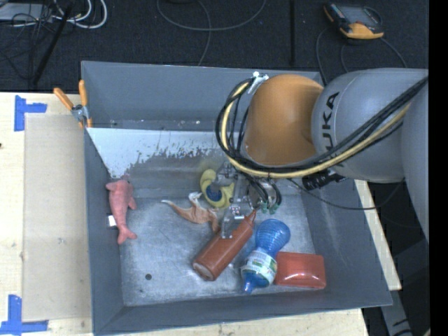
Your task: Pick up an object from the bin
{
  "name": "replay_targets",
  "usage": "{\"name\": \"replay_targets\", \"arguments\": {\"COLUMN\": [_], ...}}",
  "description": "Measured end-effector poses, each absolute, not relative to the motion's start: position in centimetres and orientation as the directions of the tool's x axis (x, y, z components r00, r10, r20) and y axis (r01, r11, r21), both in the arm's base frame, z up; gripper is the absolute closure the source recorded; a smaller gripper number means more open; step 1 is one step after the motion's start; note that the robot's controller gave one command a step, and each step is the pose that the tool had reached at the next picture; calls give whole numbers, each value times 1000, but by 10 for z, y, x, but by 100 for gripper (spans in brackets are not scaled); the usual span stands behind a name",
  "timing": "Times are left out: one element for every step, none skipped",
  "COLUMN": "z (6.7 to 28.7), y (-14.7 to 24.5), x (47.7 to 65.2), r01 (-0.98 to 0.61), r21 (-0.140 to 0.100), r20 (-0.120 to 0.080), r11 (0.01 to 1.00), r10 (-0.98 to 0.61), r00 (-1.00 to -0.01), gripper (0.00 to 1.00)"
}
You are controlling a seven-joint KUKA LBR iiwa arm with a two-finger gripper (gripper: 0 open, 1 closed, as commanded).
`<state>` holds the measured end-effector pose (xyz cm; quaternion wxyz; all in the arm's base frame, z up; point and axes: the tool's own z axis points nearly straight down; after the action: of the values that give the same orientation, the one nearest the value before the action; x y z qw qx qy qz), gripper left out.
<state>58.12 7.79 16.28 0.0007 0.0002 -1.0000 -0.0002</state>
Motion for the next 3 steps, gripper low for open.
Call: {"name": "replay_targets", "arguments": {"z": [128,130,125], "y": [80,37,42], "x": [572,578,556], "r01": [-246,-428,-585], "r21": [0,5,-1], "r20": [-6,-2,0], "r11": [969,904,811], "r10": [-246,-428,-585], "r00": [-969,-904,-811], "gripper": [0,0,0]}}
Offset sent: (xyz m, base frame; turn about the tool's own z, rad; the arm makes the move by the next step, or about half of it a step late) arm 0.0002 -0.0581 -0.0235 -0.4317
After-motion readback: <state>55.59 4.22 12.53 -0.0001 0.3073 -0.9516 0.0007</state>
